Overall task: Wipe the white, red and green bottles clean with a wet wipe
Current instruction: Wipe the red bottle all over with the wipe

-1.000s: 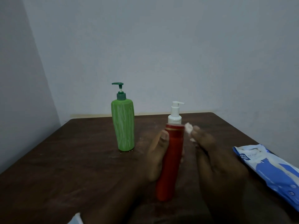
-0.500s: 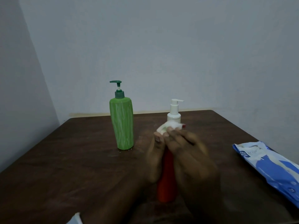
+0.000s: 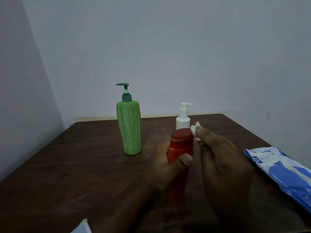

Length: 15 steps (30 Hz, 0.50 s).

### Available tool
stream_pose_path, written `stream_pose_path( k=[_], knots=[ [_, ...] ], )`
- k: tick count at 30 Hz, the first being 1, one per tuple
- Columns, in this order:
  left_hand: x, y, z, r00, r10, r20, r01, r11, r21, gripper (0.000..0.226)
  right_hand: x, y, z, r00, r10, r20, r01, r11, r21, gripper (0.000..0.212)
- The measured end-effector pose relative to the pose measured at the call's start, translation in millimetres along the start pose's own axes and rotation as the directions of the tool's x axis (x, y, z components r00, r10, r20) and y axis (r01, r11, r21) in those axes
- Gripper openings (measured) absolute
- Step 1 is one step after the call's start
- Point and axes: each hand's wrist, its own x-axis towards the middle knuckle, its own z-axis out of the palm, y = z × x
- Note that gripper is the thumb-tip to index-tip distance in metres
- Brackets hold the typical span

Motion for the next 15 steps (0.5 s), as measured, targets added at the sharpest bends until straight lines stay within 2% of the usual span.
stream_pose_path(
  k=[3, 6, 9, 11, 13, 15],
  knots=[
    [2, -4, -2, 0.997, 0.052, -0.063, -0.04, 0.983, 0.177, 0.058, -1, 2, -2, 0.998, 0.027, -0.052, -0.022, 0.995, 0.098, 0.027],
    [6, -7, 1, 0.982, 0.117, -0.151, -0.08, 0.969, 0.233, 0.036, 3, -2, -5, 0.994, -0.051, -0.093, 0.062, 0.991, 0.12, 0.022],
    [12, -13, -2, 0.97, 0.15, -0.192, -0.103, 0.966, 0.238, 0.035, 6, 3, -7, 0.988, -0.139, -0.065, 0.139, 0.99, 0.003, 0.026],
    [11, -13, -6, 0.967, 0.154, -0.201, -0.11, 0.97, 0.216, 0.035, 3, 0, -2, 0.96, -0.272, 0.06, 0.277, 0.956, -0.095, 0.029],
    [7, -9, -9, 0.973, 0.117, -0.197, -0.082, 0.98, 0.182, 0.04, -2, -5, 5, 0.921, -0.356, 0.157, 0.374, 0.922, -0.099, 0.027],
    [7, -11, -10, 0.974, 0.124, -0.187, -0.088, 0.978, 0.188, 0.048, 0, -5, 3, 0.921, -0.336, 0.198, 0.35, 0.936, -0.041, 0.028]
  ],
)
